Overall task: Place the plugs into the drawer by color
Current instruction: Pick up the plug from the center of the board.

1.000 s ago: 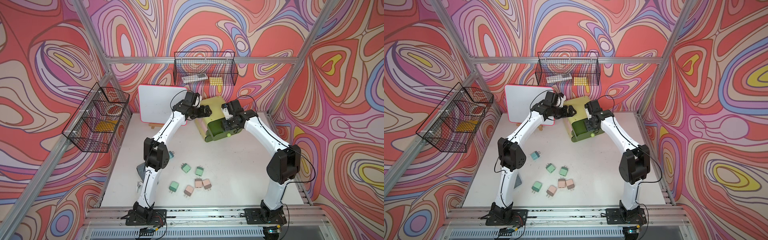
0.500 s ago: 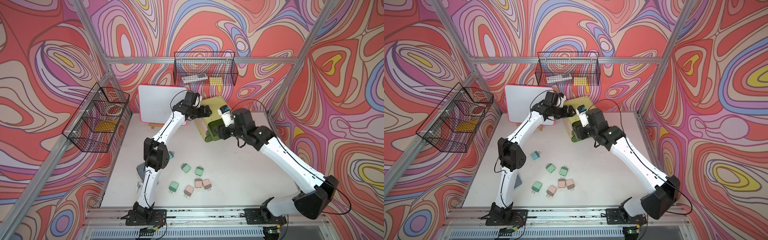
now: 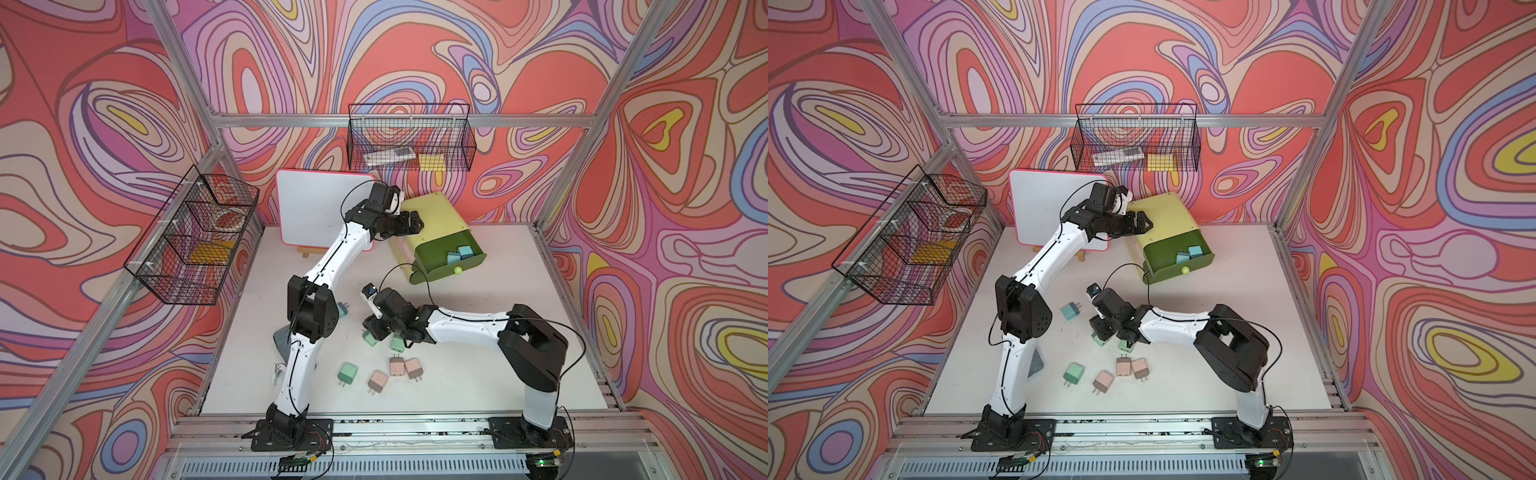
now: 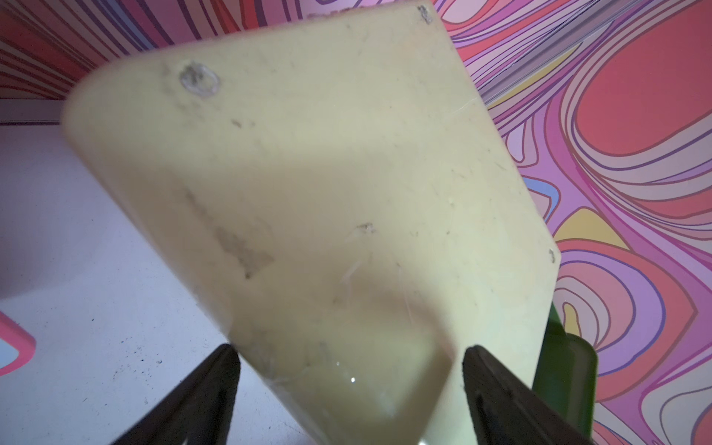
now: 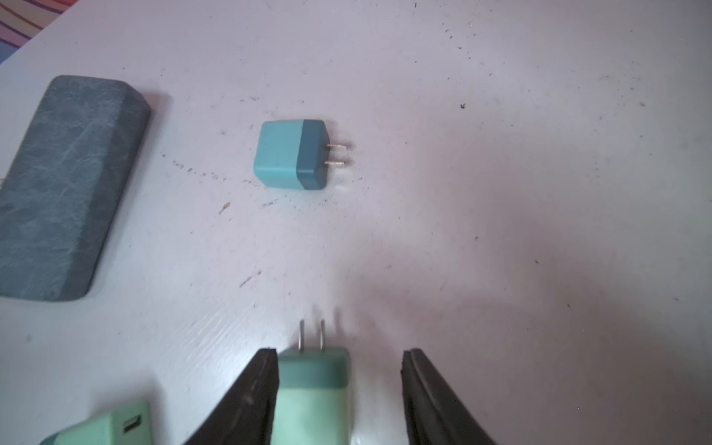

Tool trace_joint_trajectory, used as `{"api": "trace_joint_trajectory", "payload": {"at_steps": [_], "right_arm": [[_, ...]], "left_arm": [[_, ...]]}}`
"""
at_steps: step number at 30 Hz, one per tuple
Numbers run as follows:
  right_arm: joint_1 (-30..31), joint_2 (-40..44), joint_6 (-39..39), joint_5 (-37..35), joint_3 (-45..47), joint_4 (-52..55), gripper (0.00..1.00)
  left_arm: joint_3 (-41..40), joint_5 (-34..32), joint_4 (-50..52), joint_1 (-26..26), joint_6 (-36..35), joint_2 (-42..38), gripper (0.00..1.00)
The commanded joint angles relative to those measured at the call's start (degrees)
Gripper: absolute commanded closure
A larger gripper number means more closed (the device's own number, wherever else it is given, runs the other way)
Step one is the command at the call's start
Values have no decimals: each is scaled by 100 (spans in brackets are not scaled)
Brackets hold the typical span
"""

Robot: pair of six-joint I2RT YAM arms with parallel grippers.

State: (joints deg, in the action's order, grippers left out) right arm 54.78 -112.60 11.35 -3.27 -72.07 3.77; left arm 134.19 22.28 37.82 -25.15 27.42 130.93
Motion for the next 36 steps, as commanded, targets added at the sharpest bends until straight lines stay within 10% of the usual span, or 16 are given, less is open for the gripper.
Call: {"api": "trace_joint_trajectory", "payload": {"at_steps": [1, 26, 36], "right_arm": [[6, -497, -180, -183, -486, -812, 47], [81, -3051, -712, -716, -4008, 695, 33], [103, -2681, -784, -833, -3452, 690, 29]], "left_arm": [[175, 22, 28, -31, -96, -200, 10], [129, 111, -60, -32, -4, -191, 10], [126, 89, -43, -38, -25, -200, 10]]}}
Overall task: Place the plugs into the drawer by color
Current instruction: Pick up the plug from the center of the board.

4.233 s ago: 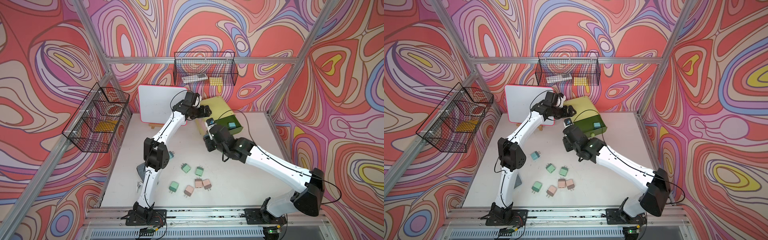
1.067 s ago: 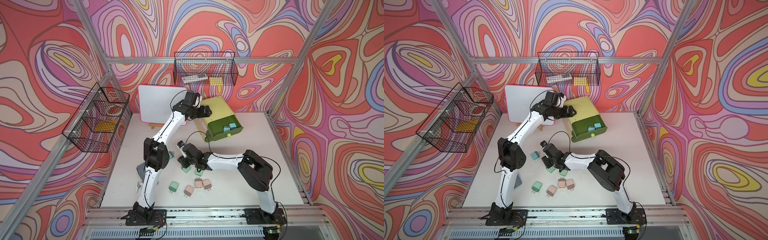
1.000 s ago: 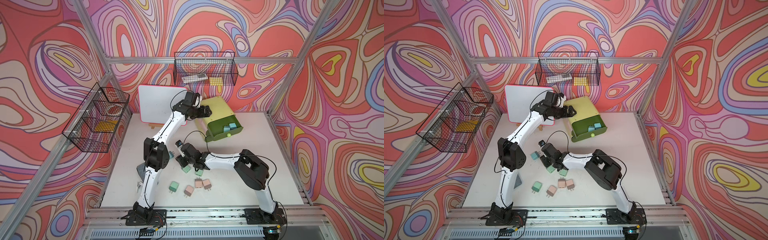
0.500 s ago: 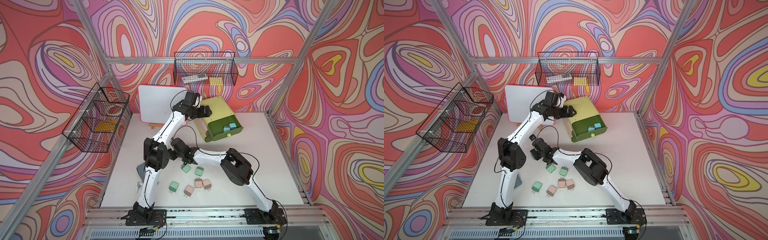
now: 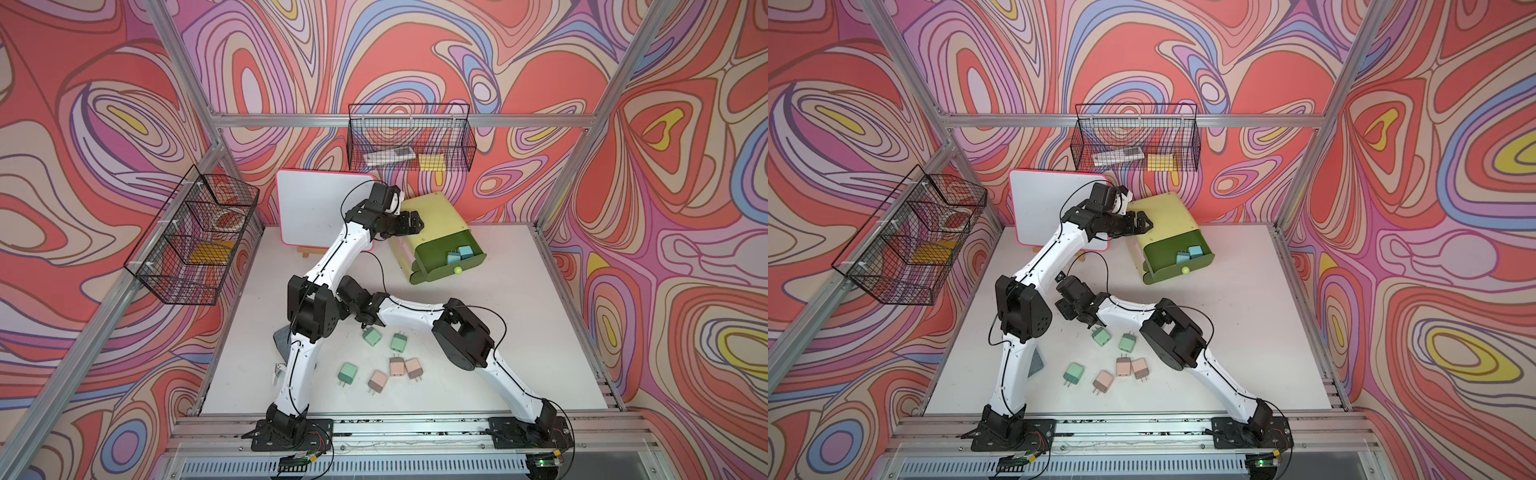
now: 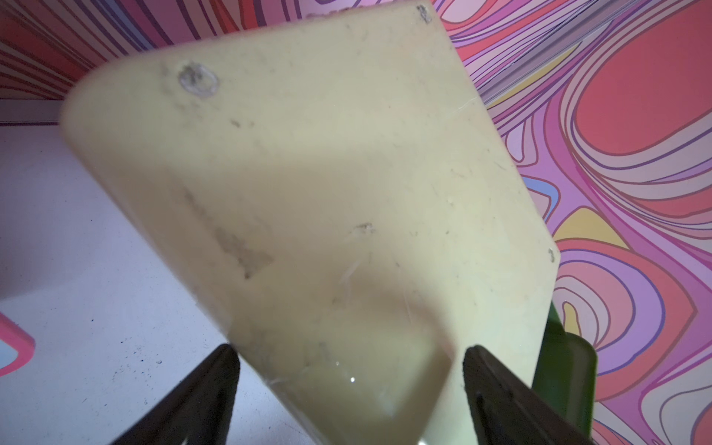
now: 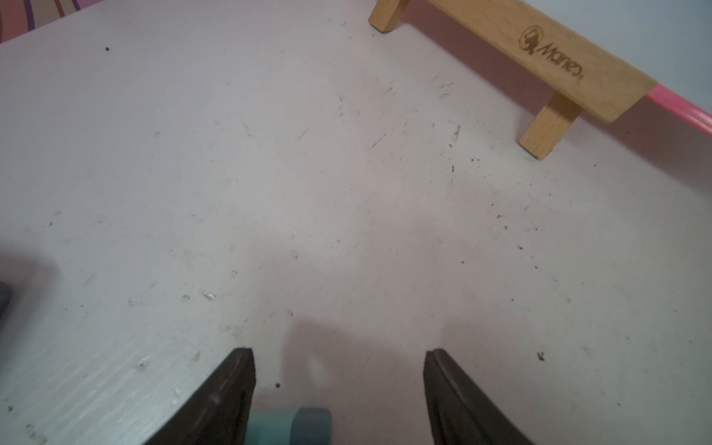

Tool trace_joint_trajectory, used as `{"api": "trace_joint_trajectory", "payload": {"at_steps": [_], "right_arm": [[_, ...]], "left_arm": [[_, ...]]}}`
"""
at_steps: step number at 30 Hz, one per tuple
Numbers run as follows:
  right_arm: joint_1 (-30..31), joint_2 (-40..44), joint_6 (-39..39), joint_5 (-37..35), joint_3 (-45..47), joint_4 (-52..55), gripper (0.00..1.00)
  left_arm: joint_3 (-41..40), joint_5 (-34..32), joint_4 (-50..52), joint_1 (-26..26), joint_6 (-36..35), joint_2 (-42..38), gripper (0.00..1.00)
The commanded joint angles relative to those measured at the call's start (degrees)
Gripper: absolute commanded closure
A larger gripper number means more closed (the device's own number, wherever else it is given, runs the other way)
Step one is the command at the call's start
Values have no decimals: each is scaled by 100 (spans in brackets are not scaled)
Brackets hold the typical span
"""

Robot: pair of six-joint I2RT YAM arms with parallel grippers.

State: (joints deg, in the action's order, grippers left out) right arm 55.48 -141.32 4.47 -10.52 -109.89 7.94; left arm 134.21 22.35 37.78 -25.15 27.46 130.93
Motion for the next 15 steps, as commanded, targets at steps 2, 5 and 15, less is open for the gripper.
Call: {"api": "trace_joint_trajectory", "payload": {"at_steps": [2, 5, 15], "right_arm": [[34, 324, -95, -127, 489, 243, 29], [40, 537, -86, -143, 754, 178, 29], [41, 1289, 205, -194, 1681, -20, 29]], "left_arm": [[120, 34, -25, -39, -57, -209, 10], [114, 80, -51, -43, -23, -192, 10], [114, 40, -52, -35, -54, -243, 10]]}}
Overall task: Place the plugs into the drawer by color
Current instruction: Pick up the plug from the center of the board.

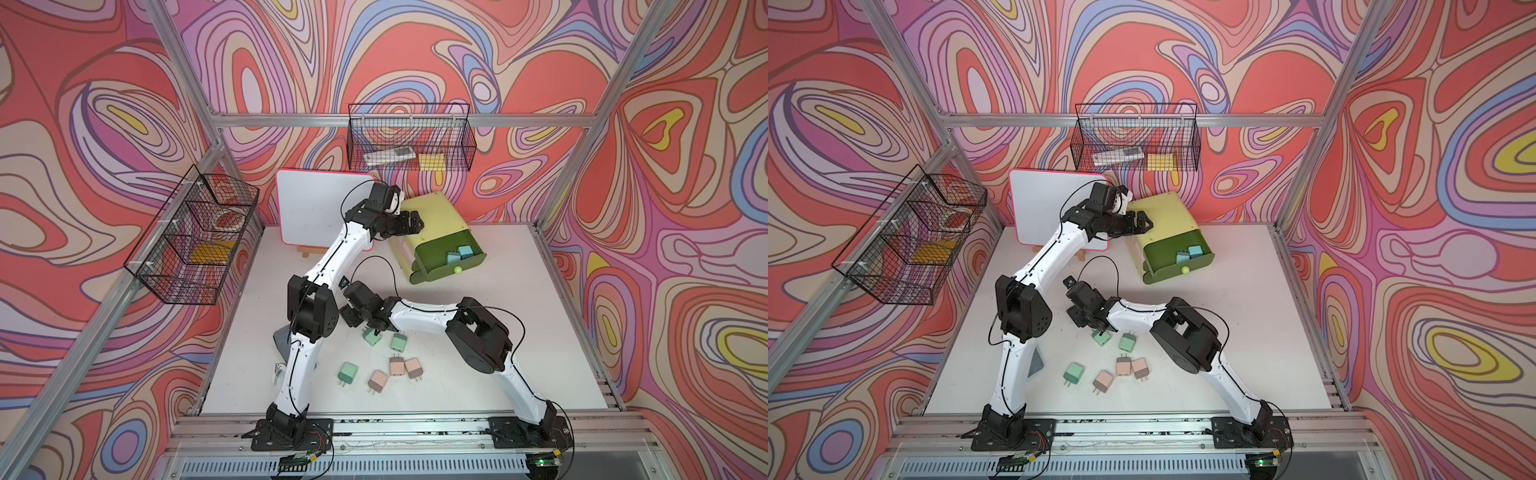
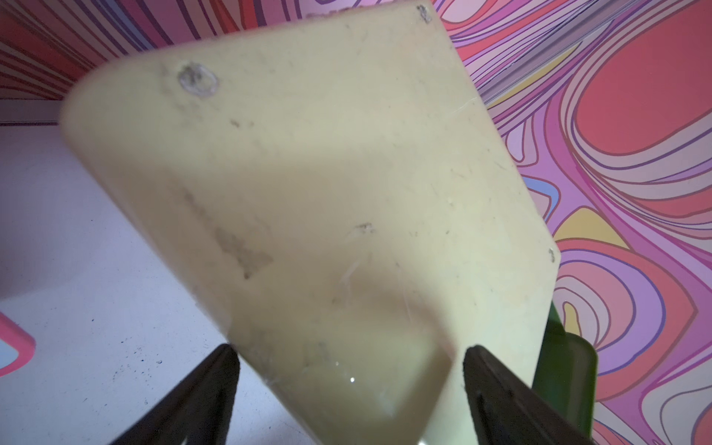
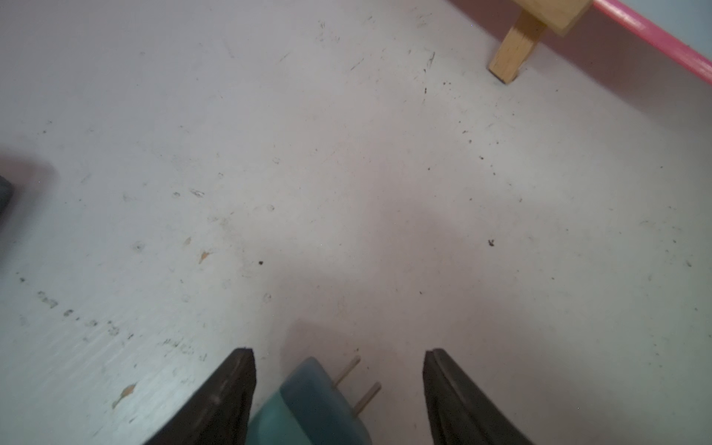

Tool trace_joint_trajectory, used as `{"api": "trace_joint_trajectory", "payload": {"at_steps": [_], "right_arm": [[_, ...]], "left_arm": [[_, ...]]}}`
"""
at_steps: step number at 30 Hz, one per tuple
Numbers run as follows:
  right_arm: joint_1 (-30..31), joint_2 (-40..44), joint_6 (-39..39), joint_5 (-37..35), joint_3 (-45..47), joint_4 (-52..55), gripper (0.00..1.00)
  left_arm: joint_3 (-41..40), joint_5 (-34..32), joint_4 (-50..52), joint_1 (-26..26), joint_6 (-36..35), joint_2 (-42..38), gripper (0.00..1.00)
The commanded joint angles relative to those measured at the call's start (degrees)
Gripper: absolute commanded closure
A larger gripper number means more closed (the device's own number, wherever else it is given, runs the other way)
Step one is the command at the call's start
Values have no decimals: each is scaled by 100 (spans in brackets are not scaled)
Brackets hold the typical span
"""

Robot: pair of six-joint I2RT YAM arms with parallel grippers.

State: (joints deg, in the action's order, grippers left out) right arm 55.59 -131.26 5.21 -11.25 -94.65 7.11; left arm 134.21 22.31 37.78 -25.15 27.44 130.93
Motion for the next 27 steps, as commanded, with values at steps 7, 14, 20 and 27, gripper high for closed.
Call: {"api": "trace_joint_trajectory", "payload": {"at_steps": [7, 14, 20, 27], "right_arm": [[33, 819, 561, -346, 698, 59, 32], [129, 950, 1032, 45, 572, 368, 34], [133, 641, 577, -241, 188, 721, 33], [109, 332, 673, -67, -39, 947, 29]], "left_arm": [[114, 24, -44, -38, -60, -270, 10], [114, 20, -43, -38, -71, -296, 10], [118, 20, -30, -36, -64, -290, 10], [114, 2, -33, -36, -73, -275, 9]]}}
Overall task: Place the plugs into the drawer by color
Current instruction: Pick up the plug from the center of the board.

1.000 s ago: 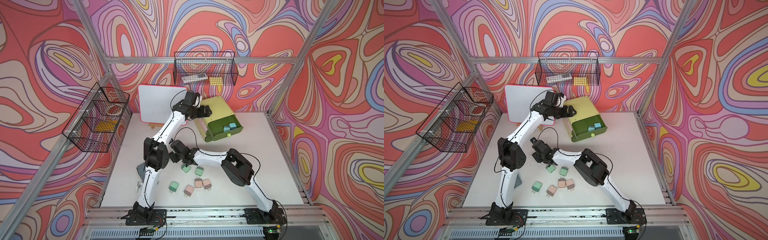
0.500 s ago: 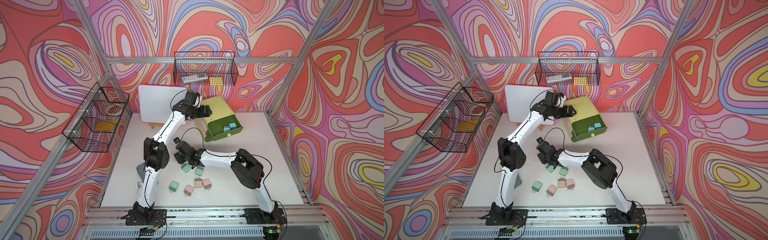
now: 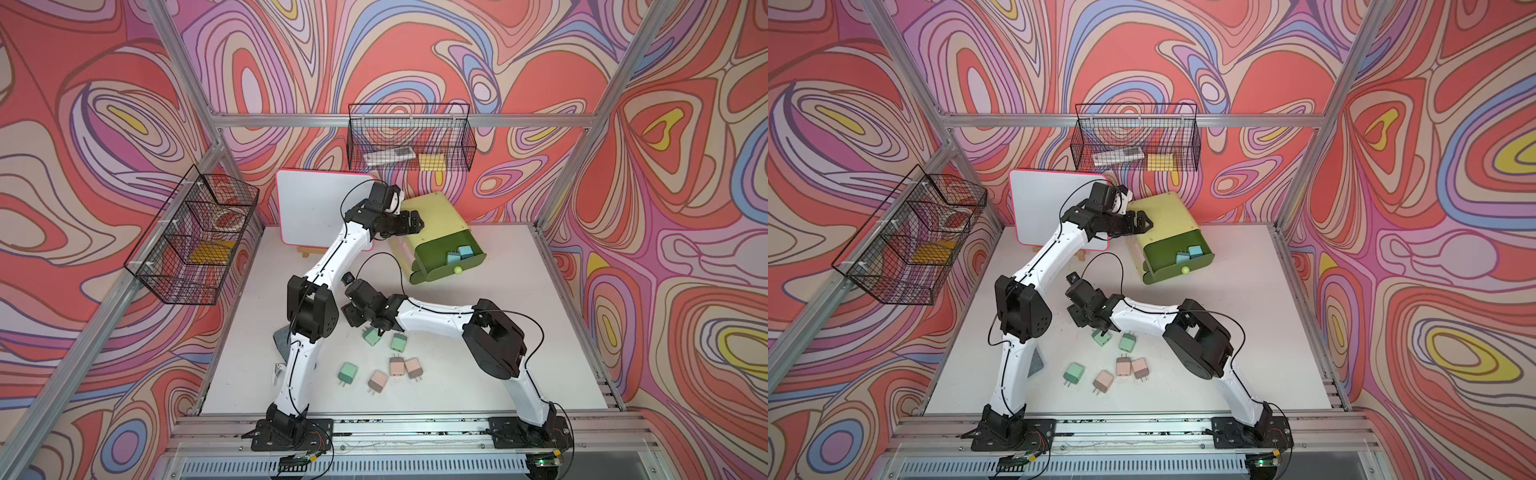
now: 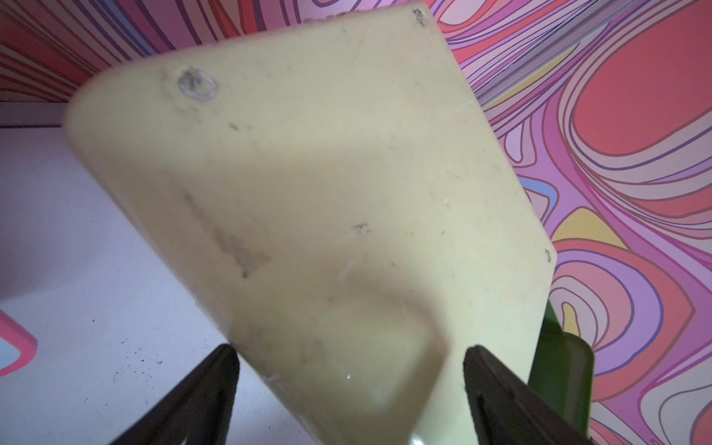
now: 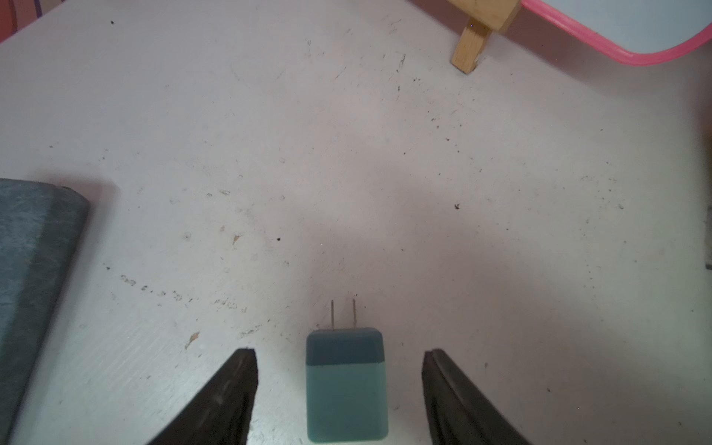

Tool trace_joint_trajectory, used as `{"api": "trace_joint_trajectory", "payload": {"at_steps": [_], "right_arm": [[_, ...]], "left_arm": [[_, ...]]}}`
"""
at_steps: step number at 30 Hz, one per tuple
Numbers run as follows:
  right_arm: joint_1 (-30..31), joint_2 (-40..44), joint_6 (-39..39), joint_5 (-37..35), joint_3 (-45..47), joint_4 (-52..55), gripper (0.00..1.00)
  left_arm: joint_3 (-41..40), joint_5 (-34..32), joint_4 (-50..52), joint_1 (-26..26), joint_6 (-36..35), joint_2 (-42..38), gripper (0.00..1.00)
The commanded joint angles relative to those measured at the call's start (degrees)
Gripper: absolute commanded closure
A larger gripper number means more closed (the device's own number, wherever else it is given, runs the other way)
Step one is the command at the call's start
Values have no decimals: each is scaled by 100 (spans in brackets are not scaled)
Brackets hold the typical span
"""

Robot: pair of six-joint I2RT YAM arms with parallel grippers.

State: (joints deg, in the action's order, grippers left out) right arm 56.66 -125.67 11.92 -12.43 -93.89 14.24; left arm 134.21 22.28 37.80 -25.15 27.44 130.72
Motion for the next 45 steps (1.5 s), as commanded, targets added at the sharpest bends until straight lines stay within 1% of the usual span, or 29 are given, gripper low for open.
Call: {"api": "trace_joint_trajectory", "payload": {"at_steps": [1, 9, 17, 19, 22, 24, 29, 34, 45], "right_arm": [[-23, -261, 24, 98, -137, 252, 29], [-112, -326, 309, 278, -243, 460, 29], [-153, -554, 770, 353, -1147, 1671, 32], [-192, -699, 806, 436, -1578, 2148, 32], [-261, -1132, 941, 429, -2577, 3229, 32], [-272, -1349, 987, 507, -3028, 3643, 32], [-302, -1603, 996, 627, -3603, 4056, 32], [-314, -2172, 974, 788, -4718, 4945, 34], [-317, -2259, 925, 882, -4592, 4758, 39]], "left_arm": [[119, 4, -32, -41, -73, -248, 9], [117, 42, -56, -42, -37, -213, 9], [120, 49, -89, -37, -32, -213, 9], [119, 55, -89, -36, -28, -209, 9], [118, 33, -63, -39, -44, -230, 9], [116, 22, -63, -35, -57, -247, 9], [114, 22, -54, -43, -49, -257, 9], [114, 40, -49, -42, -33, -248, 9], [117, 44, -17, -42, -44, -248, 9]]}}
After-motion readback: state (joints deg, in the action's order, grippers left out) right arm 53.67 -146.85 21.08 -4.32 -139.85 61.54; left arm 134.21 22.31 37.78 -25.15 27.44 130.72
